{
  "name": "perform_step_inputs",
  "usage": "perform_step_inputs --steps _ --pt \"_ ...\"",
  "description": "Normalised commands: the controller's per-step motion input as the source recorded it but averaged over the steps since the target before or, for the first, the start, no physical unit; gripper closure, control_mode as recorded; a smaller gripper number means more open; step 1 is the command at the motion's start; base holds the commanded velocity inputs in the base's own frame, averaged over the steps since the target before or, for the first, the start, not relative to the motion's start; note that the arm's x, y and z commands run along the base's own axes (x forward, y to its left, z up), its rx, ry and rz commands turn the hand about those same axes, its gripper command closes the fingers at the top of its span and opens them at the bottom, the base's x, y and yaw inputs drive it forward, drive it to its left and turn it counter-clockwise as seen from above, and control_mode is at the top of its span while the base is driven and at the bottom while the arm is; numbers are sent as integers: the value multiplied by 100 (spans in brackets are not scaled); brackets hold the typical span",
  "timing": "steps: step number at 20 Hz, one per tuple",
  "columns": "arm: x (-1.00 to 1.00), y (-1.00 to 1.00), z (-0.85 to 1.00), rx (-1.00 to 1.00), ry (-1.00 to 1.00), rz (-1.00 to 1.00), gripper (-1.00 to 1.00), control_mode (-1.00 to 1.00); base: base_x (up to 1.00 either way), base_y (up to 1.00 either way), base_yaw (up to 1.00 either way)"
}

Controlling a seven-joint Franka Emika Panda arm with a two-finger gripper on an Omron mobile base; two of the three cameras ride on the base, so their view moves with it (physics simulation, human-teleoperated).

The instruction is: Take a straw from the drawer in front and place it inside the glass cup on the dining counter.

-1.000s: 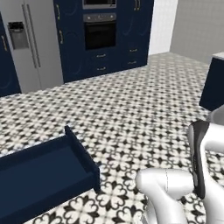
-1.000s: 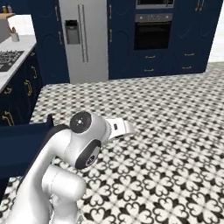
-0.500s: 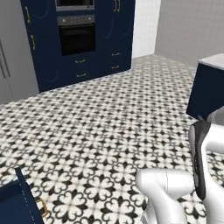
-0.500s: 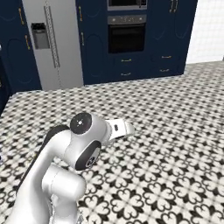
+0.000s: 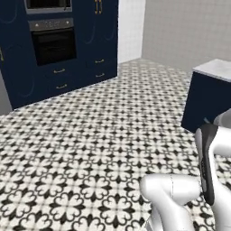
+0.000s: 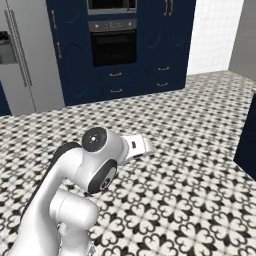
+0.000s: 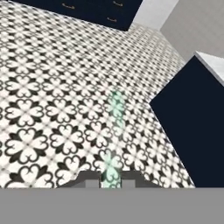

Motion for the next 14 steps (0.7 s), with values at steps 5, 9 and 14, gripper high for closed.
perform_step_inputs --steps 5,9,14 --pt "0 0 0 0 0 0 100 100 100 5 -35" --pt "0 0 0 0 0 0 100 100 100 24 -40" --pt "0 0 0 0 0 0 100 100 100 38 -38"
